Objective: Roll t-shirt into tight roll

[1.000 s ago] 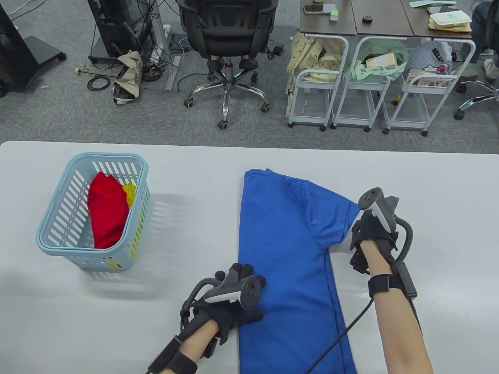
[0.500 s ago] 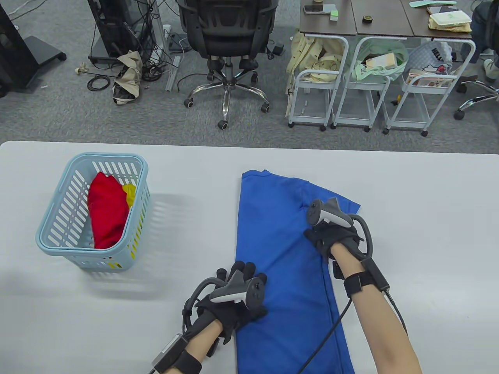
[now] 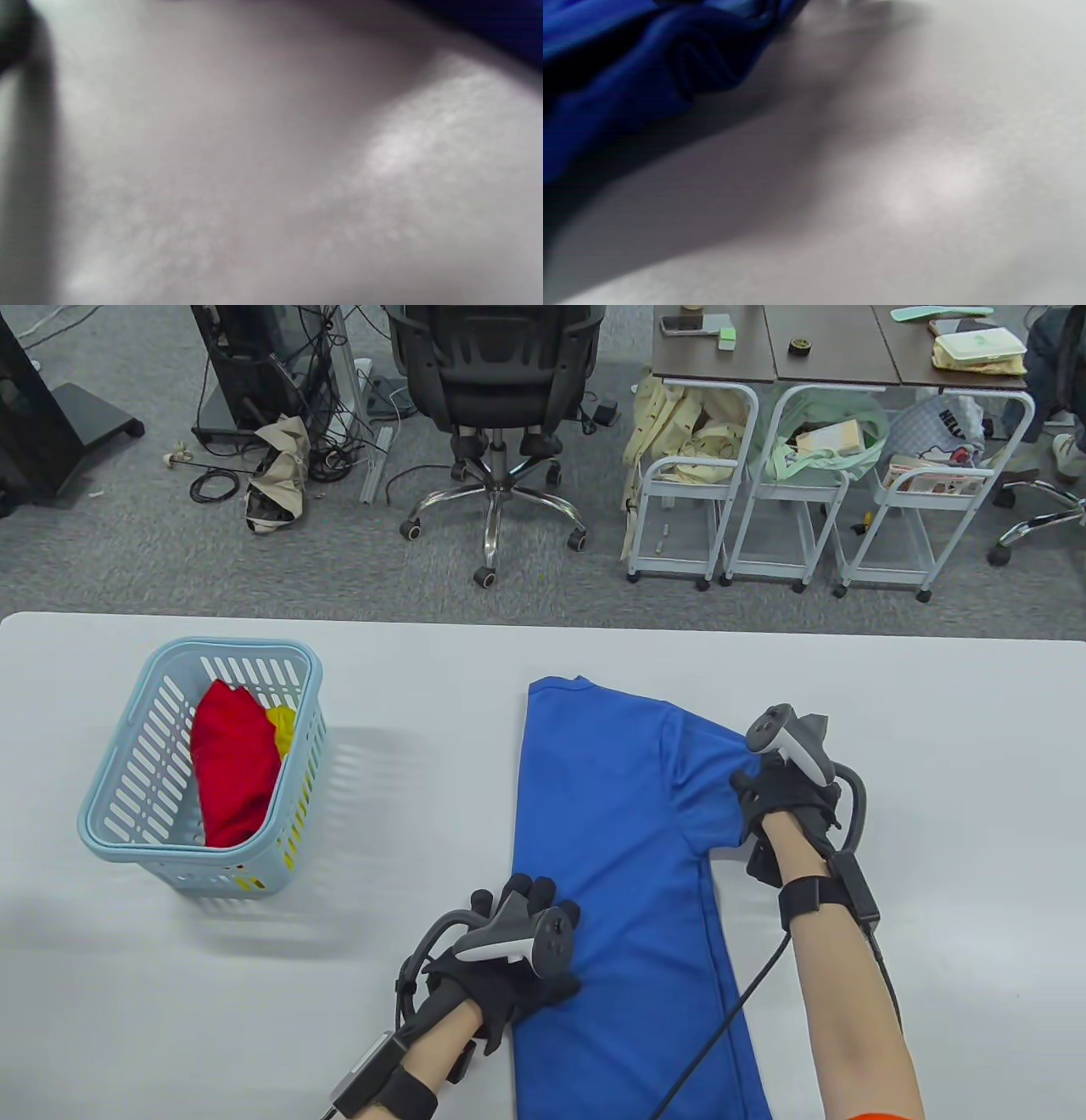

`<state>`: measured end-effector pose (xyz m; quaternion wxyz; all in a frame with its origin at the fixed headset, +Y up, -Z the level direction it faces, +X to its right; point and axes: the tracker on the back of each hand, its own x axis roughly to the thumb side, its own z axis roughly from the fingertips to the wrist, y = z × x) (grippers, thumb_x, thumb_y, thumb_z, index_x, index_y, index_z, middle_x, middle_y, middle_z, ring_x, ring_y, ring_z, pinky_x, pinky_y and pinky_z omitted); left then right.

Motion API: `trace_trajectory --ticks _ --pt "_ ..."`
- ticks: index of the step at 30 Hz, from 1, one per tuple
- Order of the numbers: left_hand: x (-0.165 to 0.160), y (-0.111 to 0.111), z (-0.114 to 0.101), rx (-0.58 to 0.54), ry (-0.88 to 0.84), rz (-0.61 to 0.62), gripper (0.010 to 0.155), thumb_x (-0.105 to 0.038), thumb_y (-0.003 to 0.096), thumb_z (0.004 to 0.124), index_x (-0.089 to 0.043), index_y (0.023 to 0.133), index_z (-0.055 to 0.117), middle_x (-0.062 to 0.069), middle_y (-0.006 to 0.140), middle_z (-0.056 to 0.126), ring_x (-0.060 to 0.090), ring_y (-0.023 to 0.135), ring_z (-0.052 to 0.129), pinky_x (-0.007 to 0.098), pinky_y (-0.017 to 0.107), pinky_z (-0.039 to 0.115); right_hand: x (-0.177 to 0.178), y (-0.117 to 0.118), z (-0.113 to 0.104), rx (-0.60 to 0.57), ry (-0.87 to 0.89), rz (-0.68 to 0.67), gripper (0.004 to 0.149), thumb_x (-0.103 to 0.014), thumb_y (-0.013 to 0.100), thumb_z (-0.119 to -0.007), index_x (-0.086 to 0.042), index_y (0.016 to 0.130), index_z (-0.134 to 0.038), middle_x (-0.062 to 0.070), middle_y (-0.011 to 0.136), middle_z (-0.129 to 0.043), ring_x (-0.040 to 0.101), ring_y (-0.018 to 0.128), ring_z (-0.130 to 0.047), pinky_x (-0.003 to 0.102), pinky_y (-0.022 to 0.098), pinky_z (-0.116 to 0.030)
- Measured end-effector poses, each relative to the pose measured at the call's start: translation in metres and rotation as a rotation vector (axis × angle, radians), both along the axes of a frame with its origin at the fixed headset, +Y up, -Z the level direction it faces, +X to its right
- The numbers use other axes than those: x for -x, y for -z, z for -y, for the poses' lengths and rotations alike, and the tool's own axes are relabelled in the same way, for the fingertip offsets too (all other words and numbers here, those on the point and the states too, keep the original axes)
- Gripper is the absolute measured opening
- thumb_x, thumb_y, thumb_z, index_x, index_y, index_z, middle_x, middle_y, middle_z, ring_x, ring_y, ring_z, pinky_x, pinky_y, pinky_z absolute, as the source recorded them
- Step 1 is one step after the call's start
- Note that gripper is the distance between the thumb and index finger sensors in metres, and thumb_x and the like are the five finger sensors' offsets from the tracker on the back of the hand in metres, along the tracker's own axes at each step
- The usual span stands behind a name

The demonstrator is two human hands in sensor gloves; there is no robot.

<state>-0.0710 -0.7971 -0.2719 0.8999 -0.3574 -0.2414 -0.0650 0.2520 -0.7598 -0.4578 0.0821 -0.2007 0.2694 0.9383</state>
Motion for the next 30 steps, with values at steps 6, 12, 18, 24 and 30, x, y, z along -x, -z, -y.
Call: trace_trajectory --ticks 6,12,18,24,30 --pt "0.0 0.001 0.001 0.0 -0.005 -0.002 0.08 -0.069 0.0516 0.022 -0.029 0.103 -0.023 0.011 0.108 -0.031 0.042 0.101 -0.02 0.069 0.07 0.002 0.018 0.005 -0.004 -0.082 -0.064 -0.047 0.078 -0.036 0.058 -0.071 -0.016 0.113 -0.02 0.01 0.105 -0.051 0.027 0.085 -0.067 0.055 0.071 -0.05" --pt "0.0 0.001 0.001 0.014 -0.017 -0.008 0.08 -0.069 0.0522 0.023 -0.029 0.104 -0.023 0.011 0.107 -0.031 0.042 0.1 -0.021 0.069 0.069 0.001 0.039 -0.001 -0.052 -0.199 0.106 -0.06 0.071 -0.035 0.057 -0.075 -0.01 0.111 -0.037 0.007 0.093 -0.071 0.014 0.065 -0.089 0.046 0.06 -0.071" --pt "0.001 0.002 0.001 0.018 -0.023 -0.011 0.08 -0.069 0.0526 0.024 -0.029 0.104 -0.022 0.011 0.108 -0.031 0.042 0.101 -0.021 0.069 0.069 0.001 0.077 -0.026 -0.104 -0.175 0.738 -0.271 0.067 -0.041 0.06 -0.063 -0.008 0.112 -0.037 0.016 0.098 -0.069 0.023 0.071 -0.09 0.05 0.06 -0.07" --pt "0.001 0.003 0.001 0.013 -0.028 -0.016 0.08 -0.069 0.0529 0.025 -0.029 0.105 -0.021 0.011 0.109 -0.029 0.042 0.102 -0.02 0.069 0.07 0.002 0.093 -0.044 -0.085 -0.102 0.299 -0.455 0.062 -0.041 0.059 -0.058 -0.016 0.114 -0.043 0.019 0.116 -0.046 0.043 0.104 -0.06 0.059 0.069 -0.055" --pt "0.005 0.009 -0.003 -0.068 -0.019 -0.034 0.078 -0.068 0.0531 0.029 -0.032 0.109 -0.013 0.011 0.115 -0.02 0.042 0.107 -0.01 0.068 0.073 0.009 0.124 -0.07 -0.007 0.265 0.099 -0.706 0.074 -0.047 0.059 -0.05 -0.017 0.111 -0.008 0.015 0.111 0.0 0.045 0.104 -0.002 0.064 0.072 -0.03"
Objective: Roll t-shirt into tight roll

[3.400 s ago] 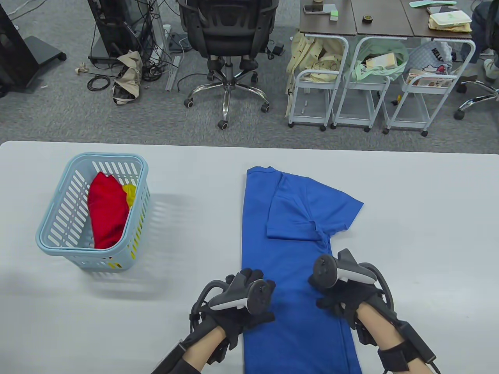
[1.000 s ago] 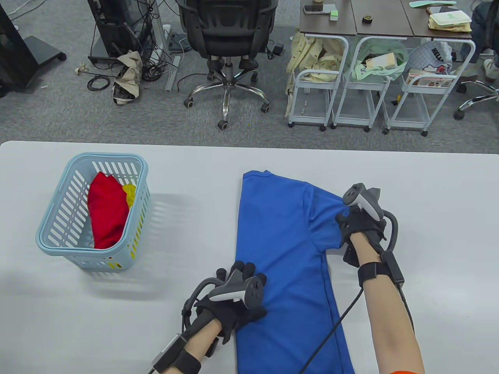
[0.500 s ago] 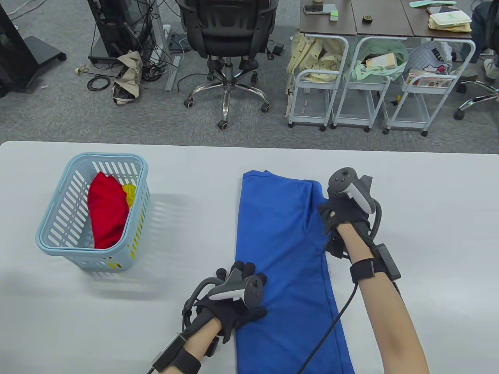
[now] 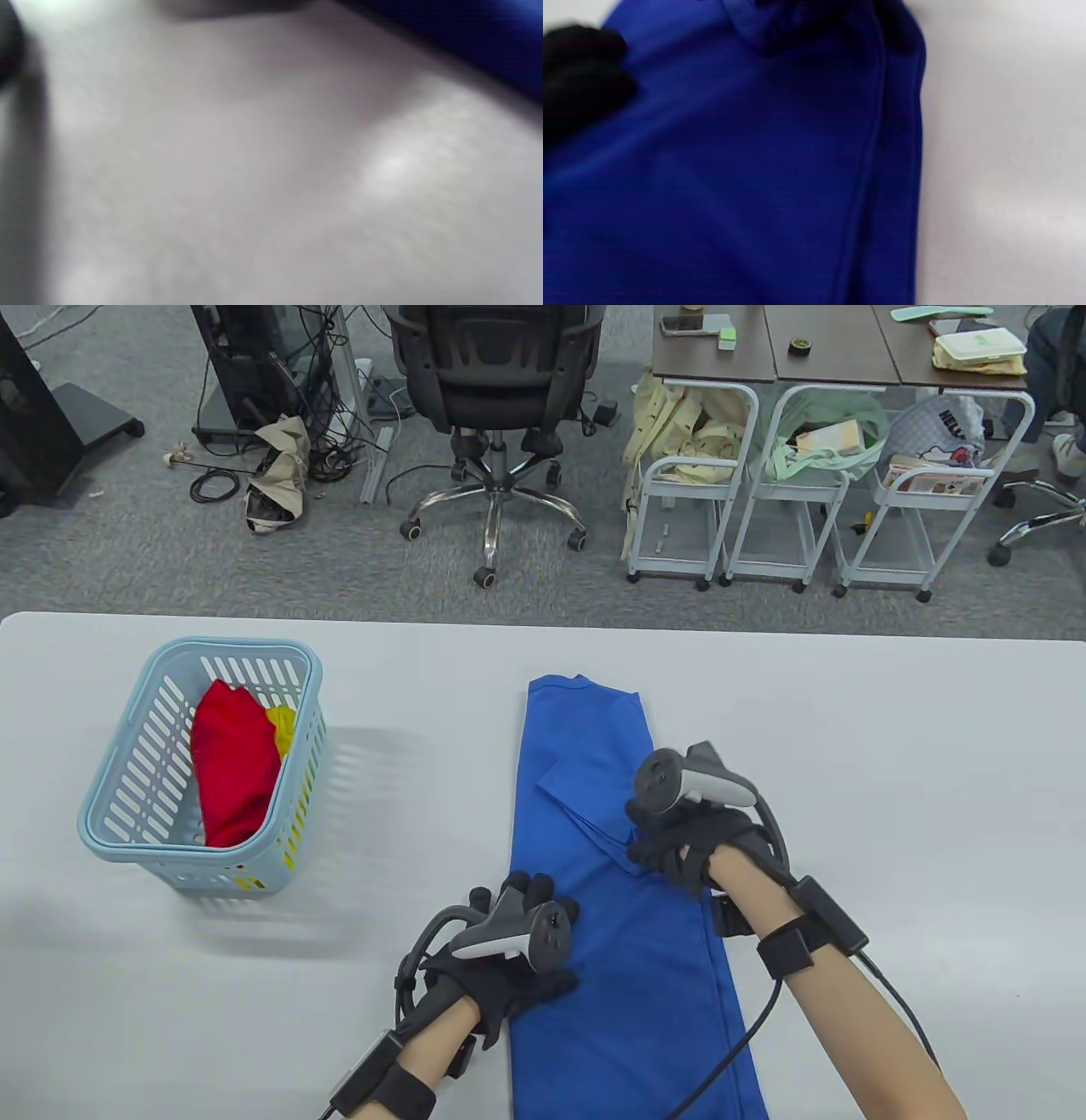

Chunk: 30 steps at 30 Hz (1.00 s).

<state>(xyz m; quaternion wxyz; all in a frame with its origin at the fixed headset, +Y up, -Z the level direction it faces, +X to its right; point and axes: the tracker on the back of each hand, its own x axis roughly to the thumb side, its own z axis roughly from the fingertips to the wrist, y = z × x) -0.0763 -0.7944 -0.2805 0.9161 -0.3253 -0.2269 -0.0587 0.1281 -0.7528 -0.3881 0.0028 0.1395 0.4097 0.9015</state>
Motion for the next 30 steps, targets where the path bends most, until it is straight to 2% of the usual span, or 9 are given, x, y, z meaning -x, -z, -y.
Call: trace_trajectory --ticks 4,9,13,15,19,22,24,27,30 --pt "0.011 0.008 -0.004 -0.087 0.009 -0.073 0.072 -0.062 0.056 0.029 -0.032 0.113 -0.004 0.013 0.119 -0.011 0.042 0.11 -0.003 0.068 0.075 0.013 0.005 0.011 0.019 -0.087 -0.141 0.007 0.077 -0.051 0.058 -0.047 -0.021 0.103 0.007 0.01 0.105 0.013 0.041 0.1 0.01 0.063 0.074 -0.023" --pt "0.021 0.012 -0.006 -0.118 0.003 -0.116 0.067 -0.058 0.0584 0.03 -0.032 0.114 0.002 0.012 0.122 -0.004 0.042 0.112 0.004 0.067 0.077 0.02 0.004 0.04 0.021 -0.075 -0.105 0.118 0.075 -0.05 0.058 -0.047 -0.024 0.102 0.008 0.007 0.105 0.017 0.038 0.1 0.016 0.062 0.074 -0.017" --pt "0.022 0.008 -0.011 -0.124 -0.034 -0.103 0.07 -0.06 0.0576 0.033 -0.03 0.116 0.006 0.014 0.123 0.0 0.044 0.113 0.009 0.067 0.078 0.025 0.001 0.042 0.016 -0.115 -0.101 0.152 0.076 -0.049 0.059 -0.046 -0.024 0.102 0.011 0.007 0.103 0.021 0.037 0.098 0.019 0.062 0.074 -0.014" --pt "0.02 0.002 -0.017 -0.124 -0.082 -0.084 0.072 -0.061 0.0573 0.035 -0.029 0.116 0.007 0.014 0.123 0.001 0.044 0.113 0.011 0.067 0.078 0.028 0.001 0.03 0.008 -0.16 -0.08 0.123 0.077 -0.05 0.058 -0.046 -0.023 0.103 0.01 0.009 0.104 0.02 0.039 0.098 0.019 0.062 0.074 -0.014" --pt "0.014 -0.008 -0.025 -0.084 -0.154 -0.05 0.076 -0.063 0.0567 0.04 -0.027 0.118 0.013 0.016 0.125 0.007 0.045 0.115 0.019 0.067 0.078 0.033 0.002 -0.018 -0.009 -0.2 -0.047 0.038 0.077 -0.052 0.058 -0.048 -0.019 0.108 0.001 0.013 0.108 0.011 0.043 0.101 0.009 0.063 0.073 -0.022" --pt "0.008 -0.014 -0.02 -0.005 -0.101 -0.037 0.08 -0.067 0.0556 0.041 -0.026 0.118 0.011 0.017 0.125 0.005 0.047 0.114 0.018 0.068 0.078 0.032 0.004 -0.063 -0.005 -0.153 -0.048 -0.049 0.078 -0.053 0.058 -0.05 -0.017 0.111 -0.006 0.016 0.111 0.003 0.046 0.103 0.0 0.063 0.073 -0.029" --pt "0.006 -0.015 -0.012 0.057 -0.045 -0.035 0.083 -0.068 0.0551 0.039 -0.025 0.117 0.004 0.017 0.121 -0.005 0.046 0.111 0.005 0.069 0.077 0.024 0.005 -0.086 0.004 -0.133 -0.089 -0.104 0.079 -0.054 0.057 -0.05 -0.016 0.11 -0.006 0.017 0.111 0.001 0.046 0.103 -0.002 0.063 0.073 -0.032" --pt "0.002 -0.013 -0.005 0.073 0.021 -0.013 0.087 -0.07 0.0549 0.037 -0.023 0.111 -0.009 0.017 0.115 -0.018 0.046 0.107 -0.006 0.07 0.075 0.016 0.004 -0.098 0.022 -0.083 -0.098 -0.128 0.083 -0.056 0.057 -0.048 -0.014 0.106 0.003 0.019 0.107 0.008 0.047 0.101 0.002 0.063 0.072 -0.029" --pt "0.001 -0.002 -0.002 0.071 0.025 -0.015 0.088 -0.07 0.0544 0.035 -0.023 0.109 -0.014 0.016 0.113 -0.021 0.045 0.106 -0.008 0.07 0.074 0.013 -0.002 -0.086 0.028 -0.092 -0.085 -0.104 0.083 -0.057 0.056 -0.044 -0.016 0.102 0.011 0.016 0.103 0.016 0.045 0.098 0.011 0.064 0.071 -0.019"
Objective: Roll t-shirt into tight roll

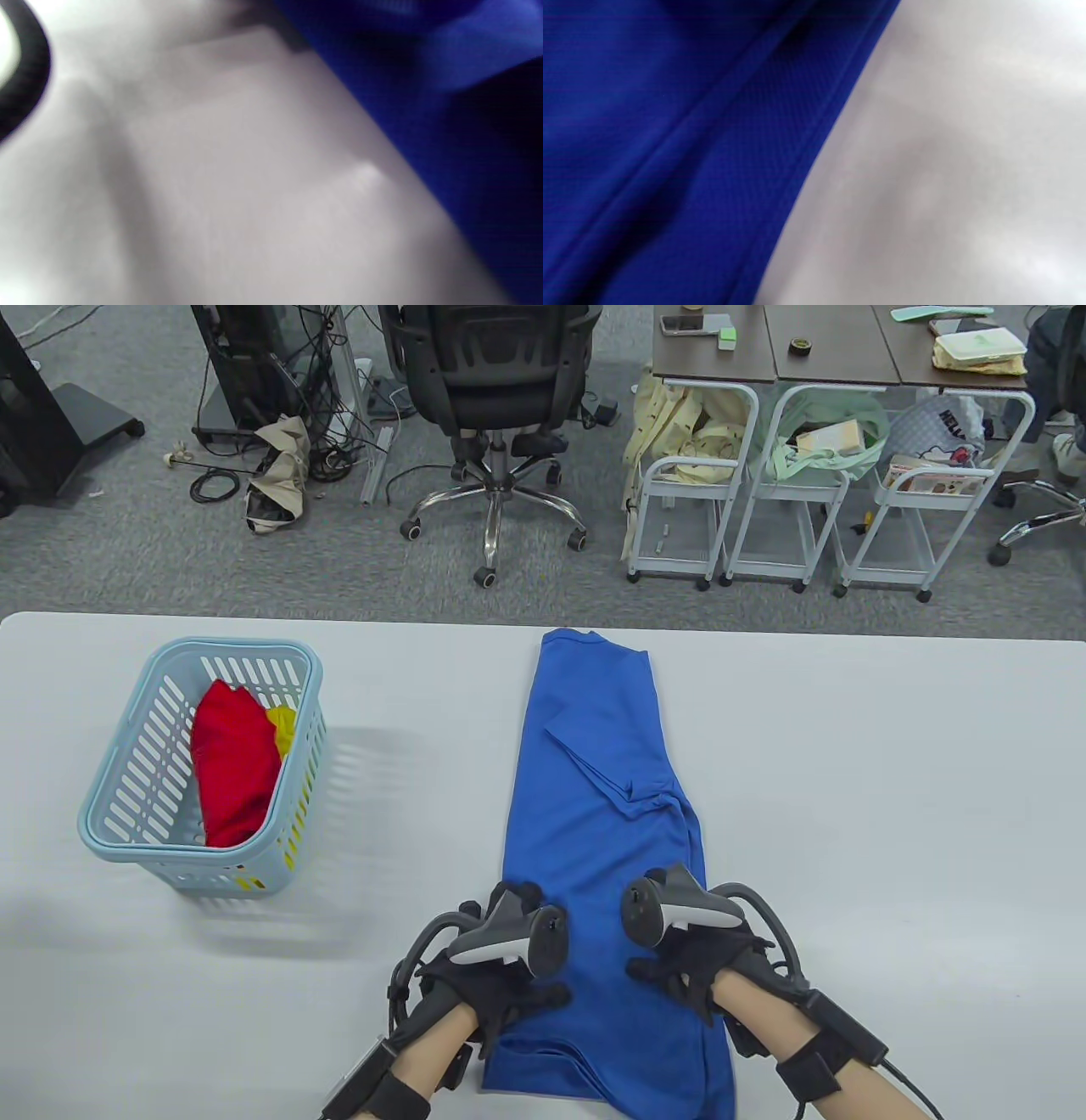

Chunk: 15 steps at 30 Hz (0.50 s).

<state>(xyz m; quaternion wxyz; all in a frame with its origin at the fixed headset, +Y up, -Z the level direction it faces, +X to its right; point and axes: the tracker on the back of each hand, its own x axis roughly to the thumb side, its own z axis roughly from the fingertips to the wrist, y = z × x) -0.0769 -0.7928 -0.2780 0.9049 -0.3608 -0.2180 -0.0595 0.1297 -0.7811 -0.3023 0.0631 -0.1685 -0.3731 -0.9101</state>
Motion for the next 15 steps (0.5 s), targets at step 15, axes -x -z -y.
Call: trace_trajectory --ticks 15 --pt "-0.006 0.078 -0.003 -0.06 0.035 -0.063 0.08 -0.066 0.0532 0.035 -0.028 0.11 -0.008 0.011 0.116 -0.015 0.04 0.109 -0.005 0.068 0.077 0.017 -0.014 0.081 0.001 0.03 0.088 0.216 0.081 -0.054 0.054 -0.055 -0.029 0.102 0.006 0.005 0.104 0.016 0.033 0.099 0.016 0.061 0.072 -0.011"
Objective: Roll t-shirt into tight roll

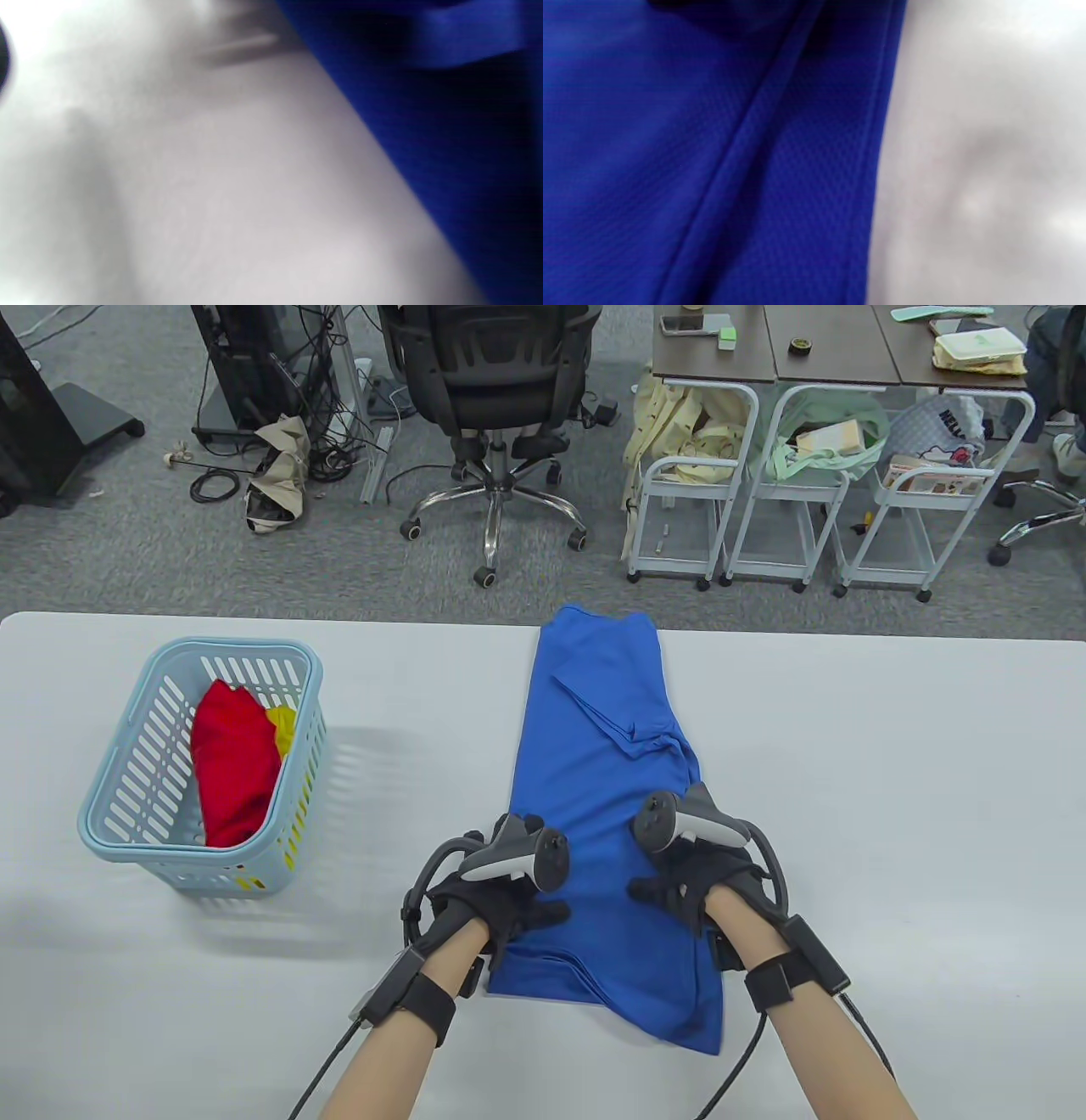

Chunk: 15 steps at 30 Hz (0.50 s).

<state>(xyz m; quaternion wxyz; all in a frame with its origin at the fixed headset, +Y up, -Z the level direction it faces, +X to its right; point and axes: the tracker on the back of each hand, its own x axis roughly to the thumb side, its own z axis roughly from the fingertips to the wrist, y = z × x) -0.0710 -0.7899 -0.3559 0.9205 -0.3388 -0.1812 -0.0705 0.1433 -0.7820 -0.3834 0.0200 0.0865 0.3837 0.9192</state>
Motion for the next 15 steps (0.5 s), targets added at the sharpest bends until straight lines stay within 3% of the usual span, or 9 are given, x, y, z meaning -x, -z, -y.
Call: trace_trajectory --ticks 2,4,10,12,15 --pt "-0.003 -0.004 -0.002 -0.021 -0.006 0.0 0.078 -0.063 0.0558 0.035 -0.026 0.112 -0.005 0.013 0.118 -0.011 0.042 0.109 -0.002 0.068 0.077 0.021 0.0 0.004 0.0 0.006 -0.005 0.008 0.081 -0.054 0.054 -0.055 -0.03 0.102 0.005 0.004 0.104 0.016 0.032 0.099 0.016 0.061 0.073 -0.011" --pt "-0.006 -0.021 -0.001 -0.04 -0.034 0.047 0.074 -0.058 0.0582 0.034 -0.024 0.113 -0.003 0.014 0.119 -0.009 0.043 0.11 0.0 0.068 0.078 0.023 0.0 0.007 -0.001 0.01 -0.012 0.007 0.082 -0.054 0.054 -0.056 -0.03 0.102 0.005 0.004 0.104 0.017 0.033 0.1 0.015 0.06 0.073 -0.011" --pt "0.013 -0.071 0.005 -0.029 -0.089 0.117 0.08 -0.065 0.0552 0.031 -0.024 0.112 -0.007 0.013 0.118 -0.013 0.042 0.11 -0.003 0.069 0.076 0.017 0.0 0.008 -0.001 0.0 -0.008 0.011 0.082 -0.053 0.054 -0.057 -0.03 0.103 0.004 0.004 0.104 0.015 0.032 0.1 0.015 0.06 0.073 -0.012" --pt "0.021 -0.078 0.003 -0.018 -0.109 0.115 0.085 -0.069 0.0545 0.039 -0.025 0.113 -0.004 0.013 0.119 -0.012 0.042 0.11 -0.003 0.069 0.076 0.017 0.001 0.006 -0.003 -0.026 -0.036 0.02 0.081 -0.054 0.054 -0.058 -0.031 0.104 0.002 0.005 0.106 0.013 0.034 0.102 0.012 0.061 0.074 -0.015" --pt "0.026 -0.083 0.002 -0.025 -0.088 0.115 0.085 -0.069 0.0543 0.04 -0.026 0.113 -0.004 0.013 0.119 -0.01 0.042 0.111 -0.001 0.07 0.076 0.019 0.011 -0.012 -0.013 -0.13 -0.156 0.027 0.078 -0.053 0.054 -0.058 -0.029 0.108 -0.007 0.009 0.111 0.002 0.038 0.105 0.003 0.061 0.074 -0.021"
